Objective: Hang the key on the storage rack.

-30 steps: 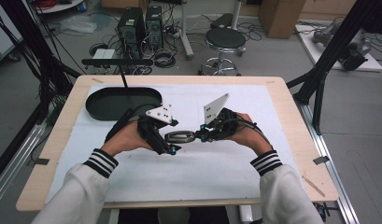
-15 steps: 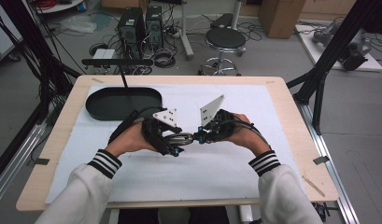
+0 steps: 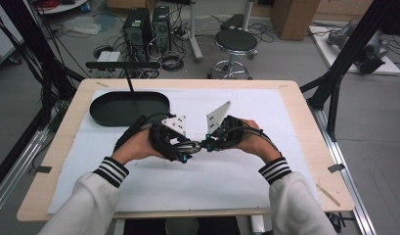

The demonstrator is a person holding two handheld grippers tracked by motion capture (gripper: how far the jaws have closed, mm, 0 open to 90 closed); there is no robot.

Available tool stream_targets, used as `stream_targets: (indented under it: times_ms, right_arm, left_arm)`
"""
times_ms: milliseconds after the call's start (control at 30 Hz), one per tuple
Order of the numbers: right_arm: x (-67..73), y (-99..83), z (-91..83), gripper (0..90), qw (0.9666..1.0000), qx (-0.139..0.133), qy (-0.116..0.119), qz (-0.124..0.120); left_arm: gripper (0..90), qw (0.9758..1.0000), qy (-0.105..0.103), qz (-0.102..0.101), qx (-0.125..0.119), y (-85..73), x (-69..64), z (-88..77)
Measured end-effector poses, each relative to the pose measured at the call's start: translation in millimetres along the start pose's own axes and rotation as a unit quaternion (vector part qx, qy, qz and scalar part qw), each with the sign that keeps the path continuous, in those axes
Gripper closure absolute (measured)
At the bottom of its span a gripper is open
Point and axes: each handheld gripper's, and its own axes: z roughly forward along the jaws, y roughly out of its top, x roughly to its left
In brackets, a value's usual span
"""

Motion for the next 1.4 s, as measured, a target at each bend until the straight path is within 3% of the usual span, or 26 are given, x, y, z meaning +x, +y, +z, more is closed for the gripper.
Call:
stream_targets:
  times_ms: [300, 433, 467, 500, 533, 567, 600, 633, 667, 767, 833, 867, 900, 933, 967, 1000, 1033, 1067, 1100, 1133, 1167, 1200, 1267, 1300, 1367, 1400]
  right_arm:
    - [-0.7, 1.9, 0.6, 83.6, 1.0, -0.001, -0.001, -0.002]
    - [-0.7, 1.7, -1.5, 81.9, 1.0, -0.008, -0.005, -0.003]
    - [-1.3, 0.7, -2.6, 70.3, 0.9998, -0.019, 0.004, -0.009]
    - [-1.3, 0.7, -2.6, 70.3, 0.9998, -0.019, 0.004, -0.009]
    - [2.5, 0.1, -4.1, 27.9, 0.9988, -0.031, -0.034, -0.013]
    - [2.5, 0.1, -4.1, 27.9, 0.9988, -0.031, -0.034, -0.013]
    - [2.8, -1.7, -5.3, 7.5, 0.9959, -0.058, -0.069, 0.01]
    - [2.8, -1.7, -5.3, 7.5, 0.9959, -0.058, -0.069, 0.01]
    - [2.7, -5.5, -8.6, 0.4, 0.9931, -0.08, -0.081, 0.028]
    - [3.1, -10.4, -13.6, 0.3, 0.9917, -0.093, -0.077, 0.043]
    - [4.4, -16.3, -18.3, 0.4, 0.9891, -0.105, -0.084, 0.059]
    - [6.7, -24.4, -23.4, 0.3, 0.9845, -0.125, -0.092, 0.082]
    - [6.7, -24.4, -23.4, 0.3, 0.9845, -0.125, -0.092, 0.082]
    - [10.5, -33.5, -28.6, 0.4, 0.9796, -0.14, -0.103, 0.101]
    - [10.5, -33.5, -28.6, 0.4, 0.9796, -0.14, -0.103, 0.101]
    - [15.0, -44.1, -34.4, 0.3, 0.9735, -0.154, -0.121, 0.119]
    - [15.0, -44.1, -34.4, 0.3, 0.9735, -0.154, -0.121, 0.119]
    - [20.2, -56.2, -40.4, 0.4, 0.9647, -0.175, -0.14, 0.138]
    - [20.2, -56.2, -40.4, 0.4, 0.9647, -0.175, -0.14, 0.138]
    - [23.3, -62.5, -43.0, 0.4, 0.9599, -0.182, -0.154, 0.147]
    - [29.8, -76.2, -48.2, 0.4, 0.949, -0.198, -0.18, 0.167]
    - [29.8, -76.2, -48.2, 0.4, 0.949, -0.198, -0.18, 0.167]
    - [37.0, -90.2, -51.8, 0.4, 0.936, -0.216, -0.206, 0.187]
    - [39.3, -96.3, -53.7, 0.3, 0.9319, -0.213, -0.216, 0.198]
    - [44.9, -108.2, -56.4, 0.3, 0.9203, -0.232, -0.239, 0.205]
    - [49.8, -117.7, -58.7, 0.4, 0.9099, -0.242, -0.26, 0.214]
  left_arm:
    - [48.3, 0.9998, 0.014, 0.012, 0.003, -0.4, -1.3, -2.2]
    - [48.6, 0.9998, 0.017, 0.012, -0.006, -0.3, -1.4, -4.7]
    - [48.6, 0.9998, 0.013, 0.009, -0.014, -0.2, -1.5, -5.9]
    - [48.6, 0.9998, 0.013, 0.009, -0.014, -0.2, -1.5, -5.9]
    - [48.7, 0.9998, 0.015, 0.007, -0.015, -0.2, -2.0, -6.8]
    - [48.7, 0.9997, 0.015, 0.012, -0.011, -0.1, -1.9, -7.9]
    - [48.7, 0.9996, 0.024, 0.009, -0.015, -0.9, -2.2, -8.5]
    - [48.7, 0.9996, 0.024, 0.009, -0.015, -0.9, -2.2, -8.5]
    - [48.7, 0.9995, 0.027, 0.009, -0.015, -1.2, -1.7, -10.1]
    - [48.6, 0.9989, 0.037, 0.0, -0.027, -2.9, 0.2, -16.7]
    - [48.7, 0.9982, 0.049, -0.005, -0.036, -4.3, 2.1, -22.3]
    - [48.6, 0.9977, 0.053, -0.011, -0.041, -5.1, 2.9, -25.3]
    - [48.6, 0.997, 0.059, -0.017, -0.047, -6.0, 3.6, -28.5]
    - [48.6, 0.9955, 0.068, -0.032, -0.057, -7.9, 5.5, -35.0]
    - [48.6, 0.9955, 0.068, -0.032, -0.057, -7.9, 5.5, -35.0]
    - [48.6, 0.9933, 0.086, -0.04, -0.066, -10.2, 7.3, -42.2]
    - [48.6, 0.9933, 0.086, -0.04, -0.066, -10.2, 7.3, -42.2]
    - [48.6, 0.9919, 0.095, -0.044, -0.071, -11.7, 8.1, -46.2]
    - [48.6, 0.9901, 0.108, -0.049, -0.076, -13.4, 8.5, -50.6]
    - [48.6, 0.988, 0.118, -0.056, -0.083, -15.6, 9.5, -55.2]
    - [48.6, 0.9863, 0.126, -0.061, -0.088, -17.9, 10.9, -60.6]
    - [48.6, 0.9835, 0.139, -0.069, -0.093, -20.3, 11.9, -65.7]
    - [48.6, 0.979, 0.154, -0.082, -0.105, -26.2, 14.9, -75.8]
    - [48.6, 0.9767, 0.162, -0.091, -0.107, -29.2, 16.5, -80.4]
    - [48.6, 0.971, 0.176, -0.114, -0.115, -35.3, 19.2, -88.4]
    - [48.6, 0.9679, 0.186, -0.122, -0.117, -38.0, 20.1, -92.0]
